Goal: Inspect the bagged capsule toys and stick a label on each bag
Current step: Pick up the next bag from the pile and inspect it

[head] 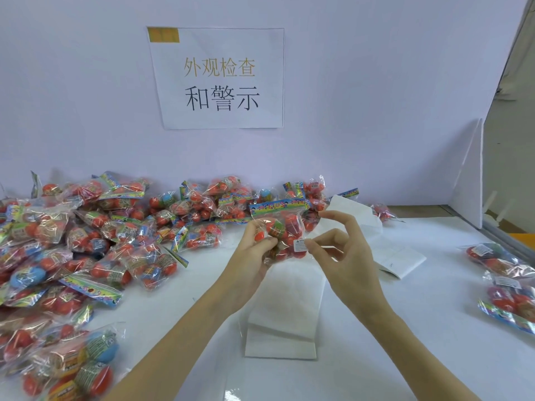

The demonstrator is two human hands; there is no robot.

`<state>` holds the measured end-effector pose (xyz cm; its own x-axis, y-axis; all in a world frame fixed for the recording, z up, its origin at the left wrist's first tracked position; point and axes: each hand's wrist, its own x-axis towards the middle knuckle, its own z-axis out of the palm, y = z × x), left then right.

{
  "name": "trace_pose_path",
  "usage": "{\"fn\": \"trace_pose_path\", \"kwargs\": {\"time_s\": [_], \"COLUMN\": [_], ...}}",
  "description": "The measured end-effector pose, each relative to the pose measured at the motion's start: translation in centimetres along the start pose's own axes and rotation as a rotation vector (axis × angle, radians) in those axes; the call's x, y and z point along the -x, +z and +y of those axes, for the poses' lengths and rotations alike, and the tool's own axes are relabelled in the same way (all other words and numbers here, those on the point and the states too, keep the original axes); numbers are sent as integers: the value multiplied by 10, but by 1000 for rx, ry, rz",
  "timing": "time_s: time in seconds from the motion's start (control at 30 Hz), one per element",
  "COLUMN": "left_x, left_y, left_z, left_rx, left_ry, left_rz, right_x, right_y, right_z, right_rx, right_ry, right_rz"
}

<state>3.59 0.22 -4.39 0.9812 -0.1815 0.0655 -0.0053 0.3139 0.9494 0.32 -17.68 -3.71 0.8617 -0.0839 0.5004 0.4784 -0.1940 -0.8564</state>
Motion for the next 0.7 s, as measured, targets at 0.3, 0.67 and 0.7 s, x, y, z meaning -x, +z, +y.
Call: {"fn": "trace_pose_path", "kwargs": {"time_s": [0.3,0.67,0.7], "left_x": [2,7,7], "left_y": [2,-1,-1], "left_z": [1,-4,-4], "left_rx": [36,-274,-282], "left_ry": [-6,85,95], "left_rz": [-30,-27,-25], "right_x": [1,4,4], "right_y": [0,3,4], "right_z": [2,3,3], "right_rx": [77,164,171], "right_ry": [-56,-123,-123], "right_rz": [-8,-27,-31]}}
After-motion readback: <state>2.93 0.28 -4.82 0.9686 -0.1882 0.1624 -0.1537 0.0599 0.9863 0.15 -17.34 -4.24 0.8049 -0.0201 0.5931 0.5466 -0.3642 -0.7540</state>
